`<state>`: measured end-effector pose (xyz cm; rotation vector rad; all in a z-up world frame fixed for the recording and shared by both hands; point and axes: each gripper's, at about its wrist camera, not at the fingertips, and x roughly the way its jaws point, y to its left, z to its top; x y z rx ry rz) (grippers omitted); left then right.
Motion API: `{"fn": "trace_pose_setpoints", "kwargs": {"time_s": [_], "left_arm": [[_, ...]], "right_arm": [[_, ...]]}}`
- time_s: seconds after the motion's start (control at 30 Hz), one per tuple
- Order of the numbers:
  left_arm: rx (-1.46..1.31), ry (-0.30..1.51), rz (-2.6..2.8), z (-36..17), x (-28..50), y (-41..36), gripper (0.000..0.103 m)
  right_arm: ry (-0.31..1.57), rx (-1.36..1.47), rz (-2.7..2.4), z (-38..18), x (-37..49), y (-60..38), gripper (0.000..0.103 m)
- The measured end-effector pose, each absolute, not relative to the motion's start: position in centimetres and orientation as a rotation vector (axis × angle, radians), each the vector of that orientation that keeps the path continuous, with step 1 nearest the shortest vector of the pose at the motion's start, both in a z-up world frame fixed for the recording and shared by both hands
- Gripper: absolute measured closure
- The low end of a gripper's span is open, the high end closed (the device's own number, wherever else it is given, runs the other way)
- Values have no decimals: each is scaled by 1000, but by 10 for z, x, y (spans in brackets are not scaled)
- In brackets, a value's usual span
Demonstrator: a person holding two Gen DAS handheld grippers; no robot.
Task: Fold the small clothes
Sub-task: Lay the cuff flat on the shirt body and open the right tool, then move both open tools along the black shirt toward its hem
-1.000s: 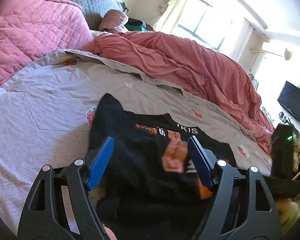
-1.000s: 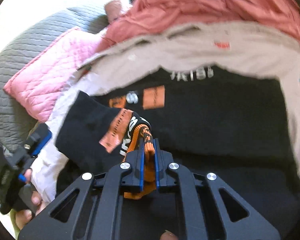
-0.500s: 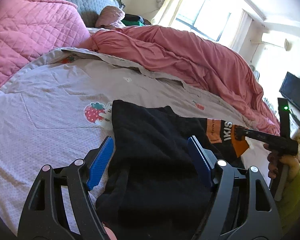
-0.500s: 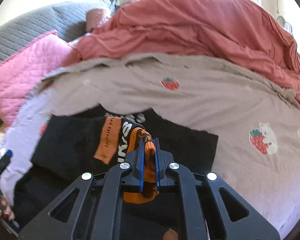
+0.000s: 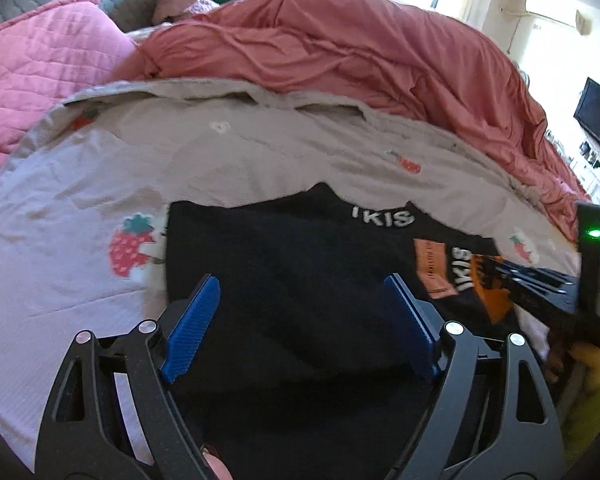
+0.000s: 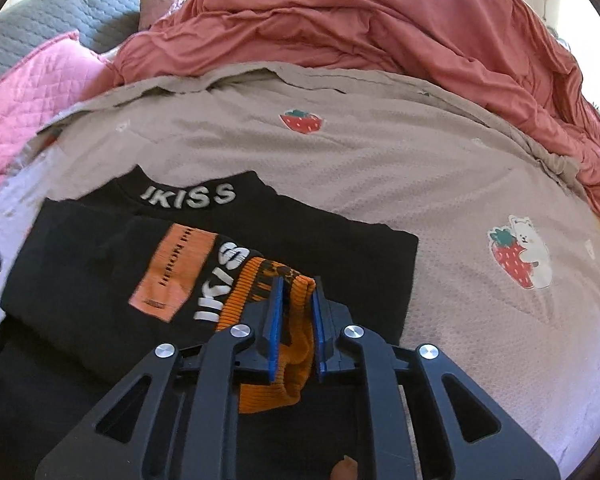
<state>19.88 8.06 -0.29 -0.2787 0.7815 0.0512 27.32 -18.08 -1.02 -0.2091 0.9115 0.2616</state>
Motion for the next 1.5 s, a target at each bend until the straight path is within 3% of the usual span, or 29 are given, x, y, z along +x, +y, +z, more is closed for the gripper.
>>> {"fn": "trace_pose_setpoints", "kwargs": {"time_s": [0.13,0.43,0.57,0.73,0.83,1.03,1.1,1.17,1.43,1.47,1.5], "left_arm": [[-310,866,41,-45,205,91,27],[-350,785,18,-29,183,100,26],[-283,777,6,-18,174,90,24],[-235,842,1,-30,184,84,22],[-239,866,1,-35,186,86,22],[-226,874,5,-37,188,85,20],[-221,872,5,-35,186,85,19],[-230,861,5,-30,183,89,17],[-301,792,-3,-10,169,103,10],[-304,786,-2,-8,168,105,10],[-307,780,-1,-6,166,106,10]], "right_arm": [[946,-227,177,-24,281,-197,89],[840,-99,333,11,247,-189,84],[851,-152,435,6,232,-159,75],[930,-182,443,-15,228,-143,73],[980,-174,387,-27,234,-149,60],[992,-132,384,-31,234,-154,60],[994,-125,380,-28,232,-156,56],[986,-106,388,-24,229,-160,43],[977,-37,384,-15,216,-180,40],[975,-32,381,-14,215,-181,26],[967,-23,373,-13,214,-183,21]]}}
